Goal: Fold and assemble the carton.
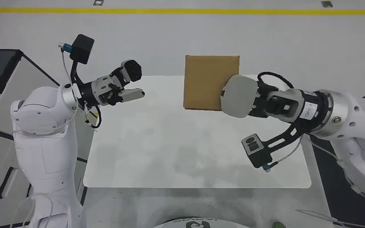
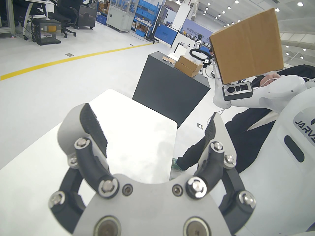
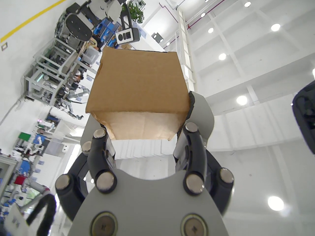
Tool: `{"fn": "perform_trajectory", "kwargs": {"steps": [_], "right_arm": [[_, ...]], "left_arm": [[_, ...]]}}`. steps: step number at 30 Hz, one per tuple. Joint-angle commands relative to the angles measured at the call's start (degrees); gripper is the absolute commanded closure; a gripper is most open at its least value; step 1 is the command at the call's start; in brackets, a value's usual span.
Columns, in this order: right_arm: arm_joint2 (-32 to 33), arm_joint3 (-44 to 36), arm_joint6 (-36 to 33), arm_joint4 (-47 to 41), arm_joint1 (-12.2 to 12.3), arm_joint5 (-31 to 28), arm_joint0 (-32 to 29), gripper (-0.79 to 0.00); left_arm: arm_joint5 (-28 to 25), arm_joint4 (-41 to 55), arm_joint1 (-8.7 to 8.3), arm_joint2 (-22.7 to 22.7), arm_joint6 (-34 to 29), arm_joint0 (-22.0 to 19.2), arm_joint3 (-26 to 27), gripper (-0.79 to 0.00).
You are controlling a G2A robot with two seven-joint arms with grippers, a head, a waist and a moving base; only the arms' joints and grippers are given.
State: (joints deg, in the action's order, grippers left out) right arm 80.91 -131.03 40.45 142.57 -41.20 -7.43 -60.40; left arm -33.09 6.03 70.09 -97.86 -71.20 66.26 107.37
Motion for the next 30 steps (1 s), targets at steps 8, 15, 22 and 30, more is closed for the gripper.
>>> {"fn": "perform_trajectory", "kwargs": {"steps": [8, 15, 22, 30], "right_arm": [[-2.9, 14.7, 8.5, -18.7, -1.0, -5.7, 6.4, 0.0], [-8.2, 22.3, 12.3, -30.2, -2.2, -12.9, 11.9, 0.0], [-9.1, 23.2, 13.0, -31.4, -2.4, -13.8, 12.7, 0.0], [-9.2, 24.6, 16.3, -41.0, -3.3, -7.5, 9.3, 0.0]], "left_arm": [[0.0, 0.0, 0.0, 0.0, 0.0, 0.0, 0.0, -0.785], [0.0, 0.0, 0.0, 0.0, 0.0, 0.0, 0.0, -0.785], [0.0, 0.0, 0.0, 0.0, 0.0, 0.0, 0.0, -0.785], [0.0, 0.0, 0.0, 0.0, 0.0, 0.0, 0.0, -0.785]]}}
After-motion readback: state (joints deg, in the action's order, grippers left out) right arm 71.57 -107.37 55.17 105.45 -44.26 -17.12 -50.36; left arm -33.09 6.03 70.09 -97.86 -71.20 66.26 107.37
